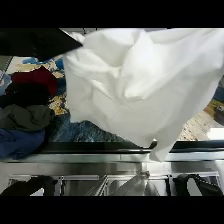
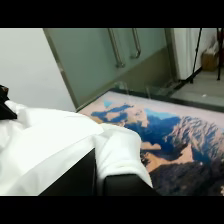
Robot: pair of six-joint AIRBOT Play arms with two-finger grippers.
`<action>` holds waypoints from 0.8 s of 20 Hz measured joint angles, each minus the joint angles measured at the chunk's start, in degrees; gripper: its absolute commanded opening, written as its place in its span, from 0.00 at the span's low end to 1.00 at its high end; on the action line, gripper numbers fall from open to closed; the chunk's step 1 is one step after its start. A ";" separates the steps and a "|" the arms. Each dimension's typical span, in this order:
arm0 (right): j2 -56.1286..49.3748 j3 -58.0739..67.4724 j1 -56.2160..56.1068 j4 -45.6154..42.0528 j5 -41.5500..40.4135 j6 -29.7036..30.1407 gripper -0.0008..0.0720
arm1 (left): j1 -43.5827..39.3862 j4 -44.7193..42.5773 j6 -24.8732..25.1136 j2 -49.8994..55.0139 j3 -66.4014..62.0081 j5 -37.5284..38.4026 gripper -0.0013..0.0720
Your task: Fold the shirts.
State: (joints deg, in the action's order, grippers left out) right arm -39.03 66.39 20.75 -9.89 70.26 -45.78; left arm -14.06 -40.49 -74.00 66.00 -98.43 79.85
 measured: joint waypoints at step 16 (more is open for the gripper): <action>-40.98 -3.96 3.10 -17.16 -0.15 -1.20 0.92 | 10.73 -0.94 0.04 29.73 8.24 3.82 0.47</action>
State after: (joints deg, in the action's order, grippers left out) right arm -80.01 62.43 23.86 -27.05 70.11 -46.98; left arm -3.33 -41.43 -73.95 95.72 -90.19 83.68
